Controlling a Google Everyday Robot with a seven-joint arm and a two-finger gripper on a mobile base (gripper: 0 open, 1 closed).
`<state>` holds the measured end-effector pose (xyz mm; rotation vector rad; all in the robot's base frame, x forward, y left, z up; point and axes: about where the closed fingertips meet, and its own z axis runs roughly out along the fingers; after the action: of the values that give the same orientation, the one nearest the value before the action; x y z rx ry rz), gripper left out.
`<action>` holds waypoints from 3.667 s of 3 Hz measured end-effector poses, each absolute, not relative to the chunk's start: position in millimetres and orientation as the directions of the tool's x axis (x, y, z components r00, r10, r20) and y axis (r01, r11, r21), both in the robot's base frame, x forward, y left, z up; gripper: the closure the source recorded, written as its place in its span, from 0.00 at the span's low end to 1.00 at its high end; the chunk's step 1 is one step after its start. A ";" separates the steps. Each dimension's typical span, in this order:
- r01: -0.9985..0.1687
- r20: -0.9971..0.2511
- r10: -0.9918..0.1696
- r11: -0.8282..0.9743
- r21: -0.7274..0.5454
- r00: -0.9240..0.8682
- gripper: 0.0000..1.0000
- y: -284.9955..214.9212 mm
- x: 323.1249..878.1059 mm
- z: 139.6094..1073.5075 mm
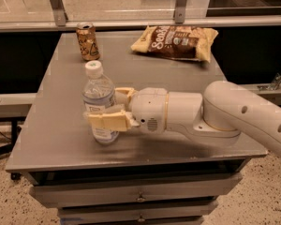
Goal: Knock blue plastic bottle over
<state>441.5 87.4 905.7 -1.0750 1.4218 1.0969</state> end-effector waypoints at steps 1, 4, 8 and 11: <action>-0.975 -0.992 -0.109 0.218 0.038 -0.063 0.88 67.3 460.1 915.7; -0.976 -0.822 -0.563 0.118 -0.181 0.084 1.00 9.1 503.9 939.2; -0.988 -0.376 -0.924 -0.018 -0.150 0.074 0.85 -36.6 514.9 834.4; -0.990 -0.305 -0.952 0.020 -0.142 0.024 0.15 -52.8 524.4 826.5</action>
Offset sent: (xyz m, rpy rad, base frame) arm 0.0853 -0.0966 0.0538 -0.3277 -0.2228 -0.0553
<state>524.4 -52.8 826.5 -1.9919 1.9878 0.1672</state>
